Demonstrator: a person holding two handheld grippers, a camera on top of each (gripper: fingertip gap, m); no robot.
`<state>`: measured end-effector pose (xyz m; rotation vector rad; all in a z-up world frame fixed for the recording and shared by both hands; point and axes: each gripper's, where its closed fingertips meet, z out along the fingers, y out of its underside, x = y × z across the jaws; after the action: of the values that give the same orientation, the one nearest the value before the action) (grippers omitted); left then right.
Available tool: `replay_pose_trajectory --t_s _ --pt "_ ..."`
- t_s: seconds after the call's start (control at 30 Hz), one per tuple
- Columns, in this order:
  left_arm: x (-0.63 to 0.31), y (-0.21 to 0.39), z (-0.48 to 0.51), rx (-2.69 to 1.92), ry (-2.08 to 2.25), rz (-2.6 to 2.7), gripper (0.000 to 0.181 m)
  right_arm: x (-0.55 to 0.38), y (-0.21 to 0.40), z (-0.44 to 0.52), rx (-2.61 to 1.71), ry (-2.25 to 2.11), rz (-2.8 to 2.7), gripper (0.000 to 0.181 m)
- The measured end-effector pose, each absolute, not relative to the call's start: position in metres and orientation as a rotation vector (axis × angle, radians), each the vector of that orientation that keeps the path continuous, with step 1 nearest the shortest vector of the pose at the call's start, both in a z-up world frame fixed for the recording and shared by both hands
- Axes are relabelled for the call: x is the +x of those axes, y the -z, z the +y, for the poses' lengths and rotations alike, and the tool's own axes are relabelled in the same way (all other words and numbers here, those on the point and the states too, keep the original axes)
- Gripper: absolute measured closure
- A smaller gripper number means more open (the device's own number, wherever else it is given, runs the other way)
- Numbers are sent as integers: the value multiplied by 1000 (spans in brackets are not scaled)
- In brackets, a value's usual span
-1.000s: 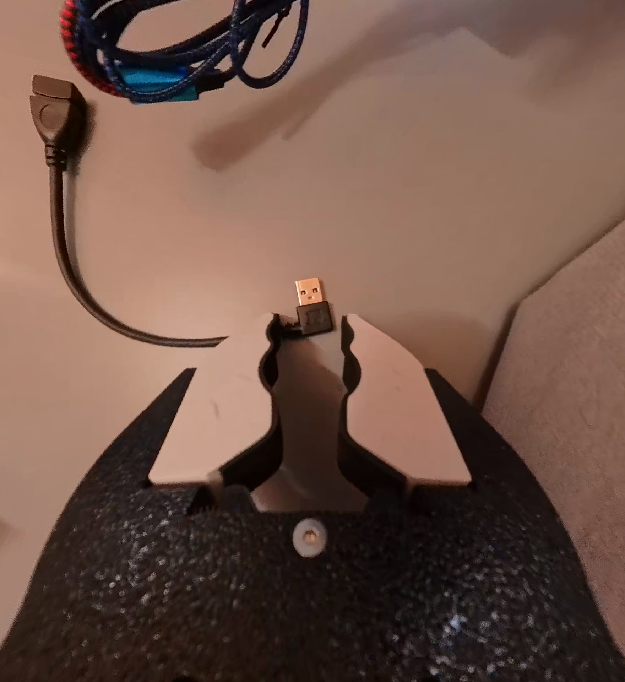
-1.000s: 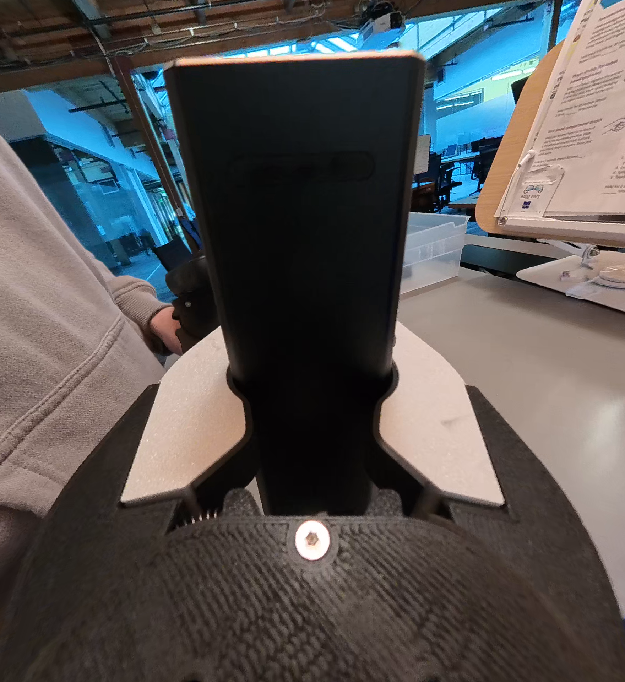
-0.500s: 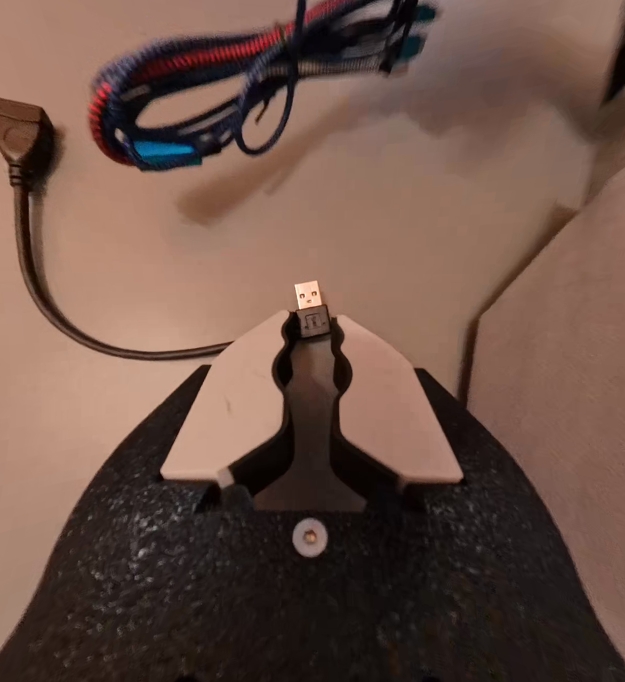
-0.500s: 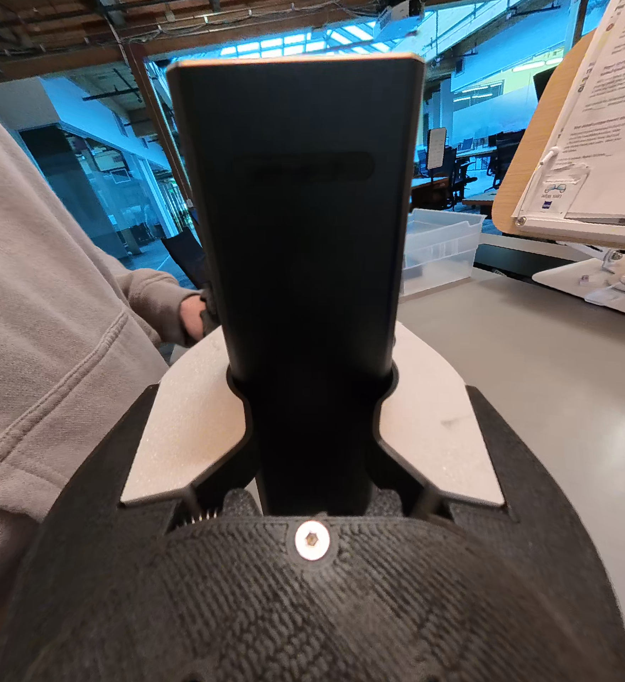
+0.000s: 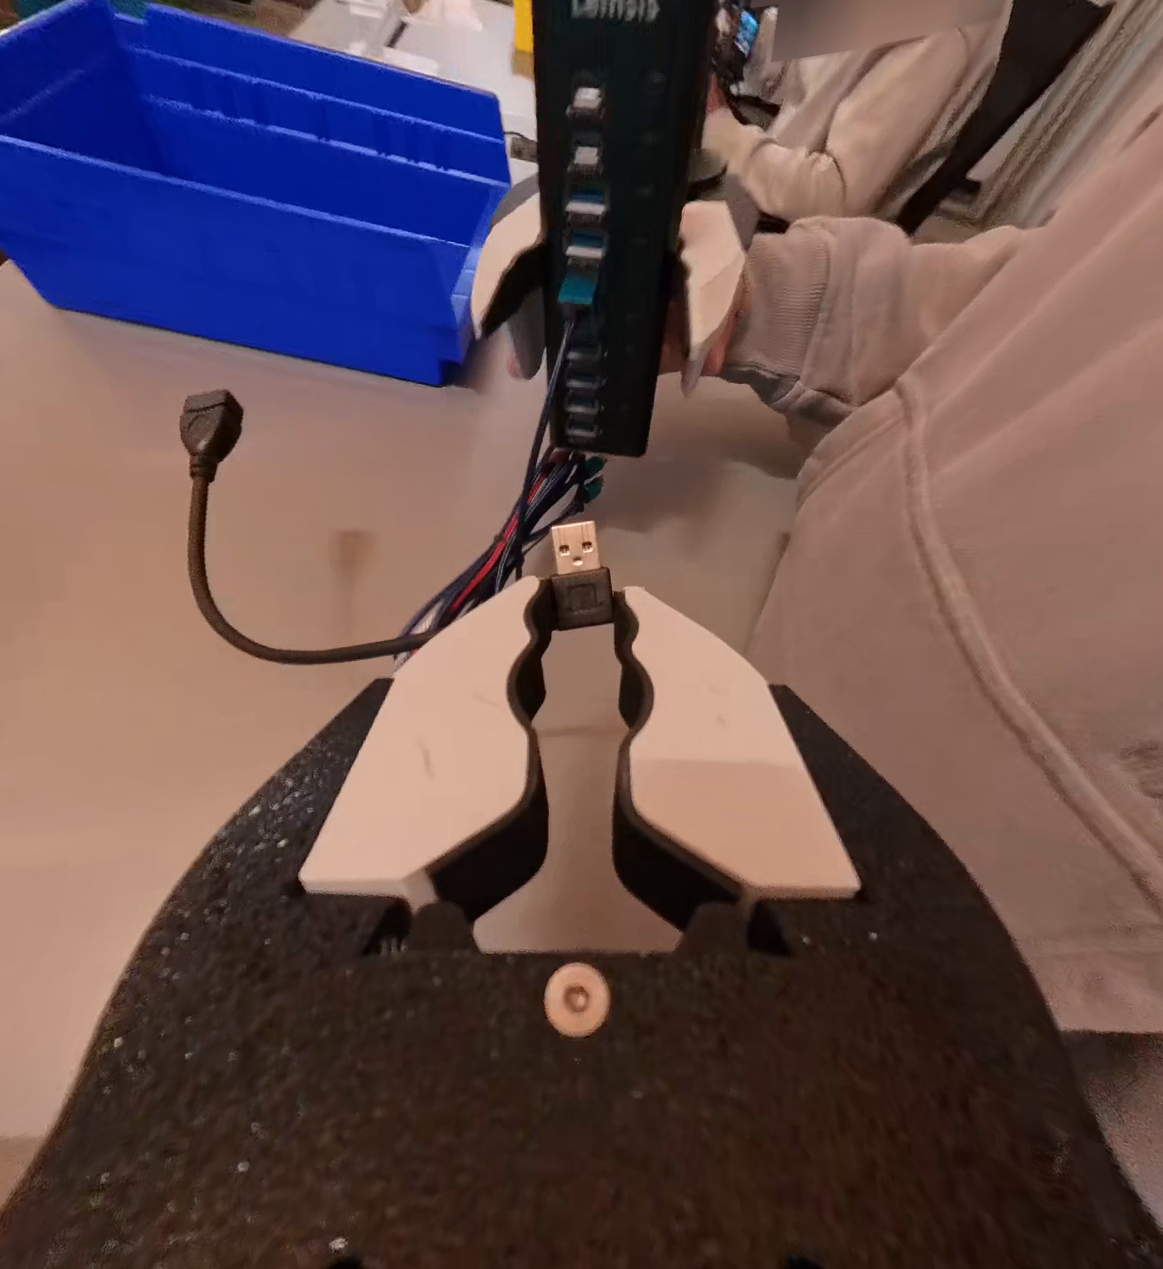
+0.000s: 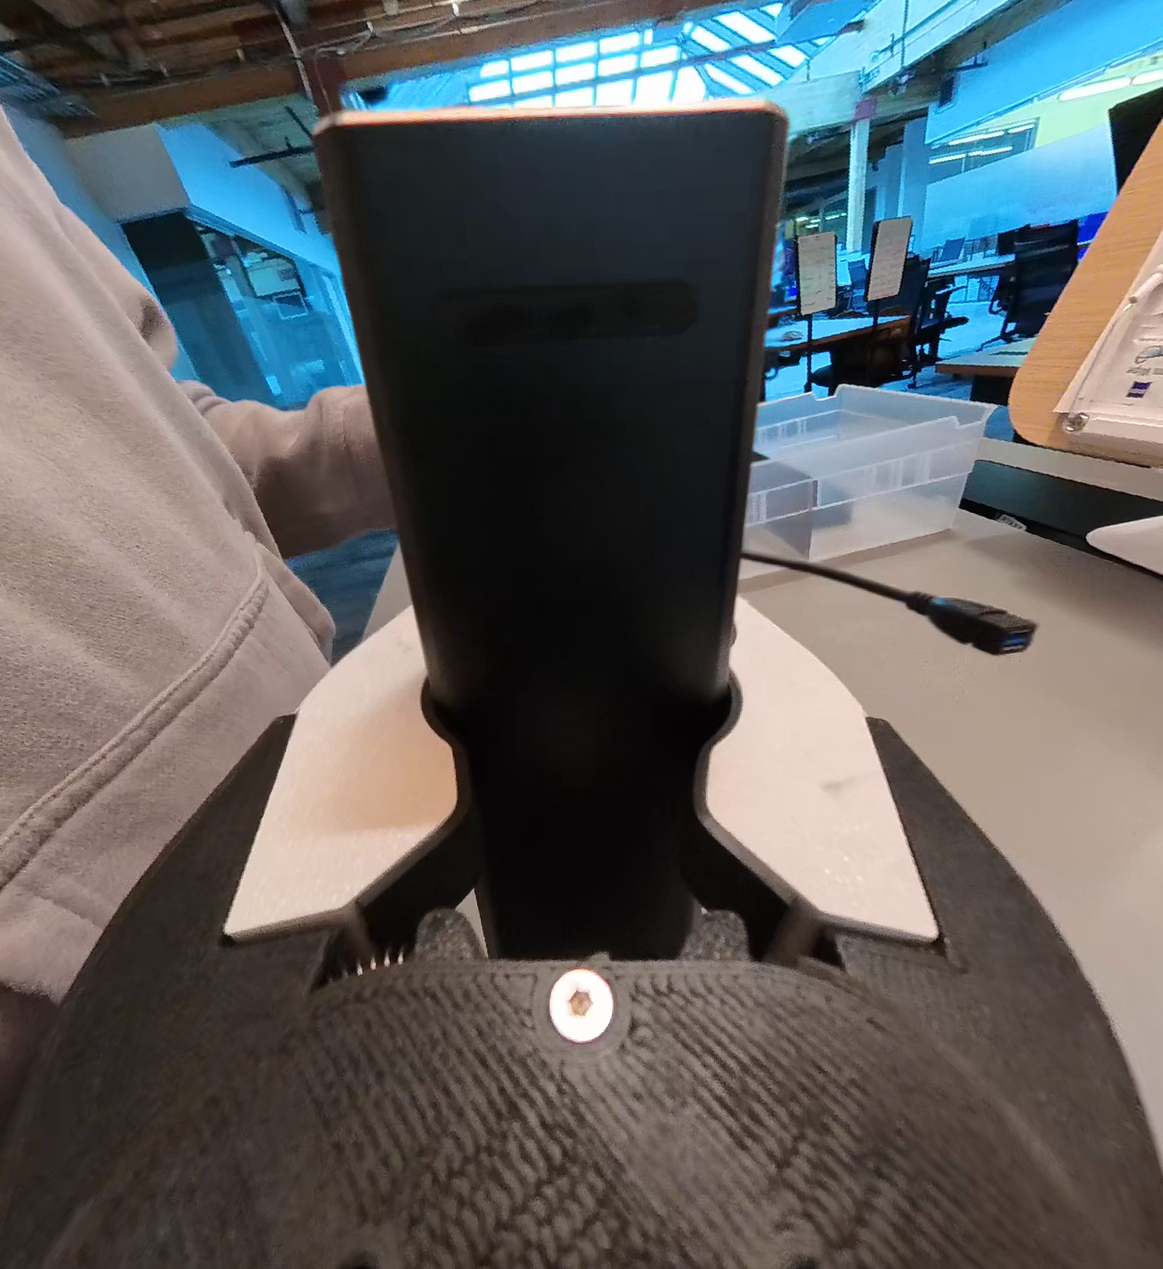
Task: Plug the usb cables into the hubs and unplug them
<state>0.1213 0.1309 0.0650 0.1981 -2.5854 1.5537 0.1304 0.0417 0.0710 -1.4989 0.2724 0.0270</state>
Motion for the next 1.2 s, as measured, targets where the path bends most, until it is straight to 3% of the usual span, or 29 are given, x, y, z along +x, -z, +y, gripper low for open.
replay_pose_trajectory --t_s 0.17,0.37,0.57,0.8,1.03,1.2 --pt "129 -97 116 43 -1625 -2593 165 129 -71 50 -1513 -53 250 109" --pt "162 -88 114 371 -1566 -2623 165 124 -87 43 -1394 -115 237 109" --pt "174 -107 114 733 -1689 -2020 164 113 -113 25 -1194 -230 196 108" --pt "162 -116 118 766 -1646 -1530 165 116 -123 11 -1133 -229 189 109" --pt "160 -80 109 929 -1403 -1192 164 121 -122 -5 -1184 -157 214 109" --pt "180 -19 112 1141 -1348 -1446 164 121 -122 -16 -1215 -112 234 108"
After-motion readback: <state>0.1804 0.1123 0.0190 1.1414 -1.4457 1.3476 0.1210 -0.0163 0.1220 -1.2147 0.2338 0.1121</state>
